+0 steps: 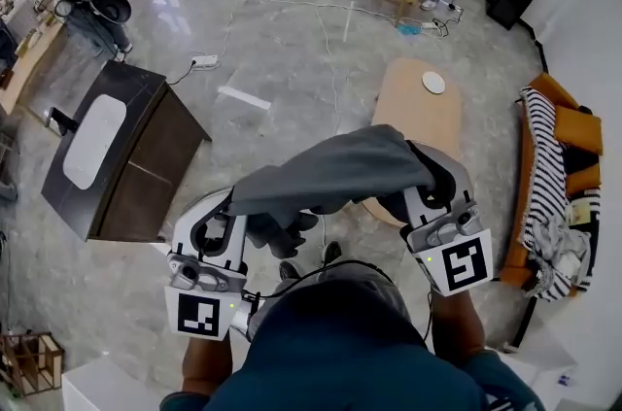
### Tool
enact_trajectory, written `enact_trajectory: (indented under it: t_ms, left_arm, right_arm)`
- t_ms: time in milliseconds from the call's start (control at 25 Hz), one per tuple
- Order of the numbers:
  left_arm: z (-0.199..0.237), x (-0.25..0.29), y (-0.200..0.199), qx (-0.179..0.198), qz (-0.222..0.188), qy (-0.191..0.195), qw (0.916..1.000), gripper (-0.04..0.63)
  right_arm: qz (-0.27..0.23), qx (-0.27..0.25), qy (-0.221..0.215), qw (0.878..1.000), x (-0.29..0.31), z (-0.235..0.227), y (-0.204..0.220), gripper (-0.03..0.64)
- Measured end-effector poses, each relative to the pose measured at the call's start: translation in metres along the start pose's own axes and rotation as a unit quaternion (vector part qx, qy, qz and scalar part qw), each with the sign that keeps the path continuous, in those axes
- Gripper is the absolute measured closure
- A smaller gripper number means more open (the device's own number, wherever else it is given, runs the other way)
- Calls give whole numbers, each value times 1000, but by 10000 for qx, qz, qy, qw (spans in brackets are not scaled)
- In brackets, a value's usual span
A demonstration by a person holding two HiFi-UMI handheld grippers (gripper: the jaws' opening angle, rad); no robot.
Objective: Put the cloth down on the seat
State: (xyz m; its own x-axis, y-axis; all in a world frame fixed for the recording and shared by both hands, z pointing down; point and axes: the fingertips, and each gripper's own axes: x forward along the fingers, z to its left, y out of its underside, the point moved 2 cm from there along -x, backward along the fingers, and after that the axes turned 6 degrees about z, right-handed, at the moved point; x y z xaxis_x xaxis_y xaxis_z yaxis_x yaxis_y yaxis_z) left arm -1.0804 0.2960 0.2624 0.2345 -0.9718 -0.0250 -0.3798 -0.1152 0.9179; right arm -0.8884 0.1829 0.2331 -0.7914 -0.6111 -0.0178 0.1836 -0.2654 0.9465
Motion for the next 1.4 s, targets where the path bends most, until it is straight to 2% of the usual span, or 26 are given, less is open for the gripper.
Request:
enact_trajectory:
  t_ms: [200, 440, 800, 1000, 1280, 1400]
  left_arm:
    - [-10, -9, -4, 37, 93, -188, 9998, 571]
    - [-36, 5, -25, 286, 225, -601, 9975, 572]
    - [-111, 36, -47, 542, 634, -1183, 9895, 572]
    - [-143, 36, -67, 681, 786, -1440, 9841, 571]
    - [-170, 22, -86, 847, 827, -1447, 9824, 571]
    - [-175, 17, -88, 750, 787, -1412, 9840, 571]
  right_arm:
    - [-108, -16, -182, 9998, -9, 1, -1, 577]
    - [-324, -10, -521, 9981, -27, -27, 5, 577]
    - [-465, -28, -1155, 9922, -70, -89, 36, 577]
    - [-686, 27, -1411, 9876, -86, -108, 37, 577]
    - [-795, 51, -1457, 9861, -108, -111, 31, 577]
    - [-753, 53, -1385, 9875, -112, -110, 28, 577]
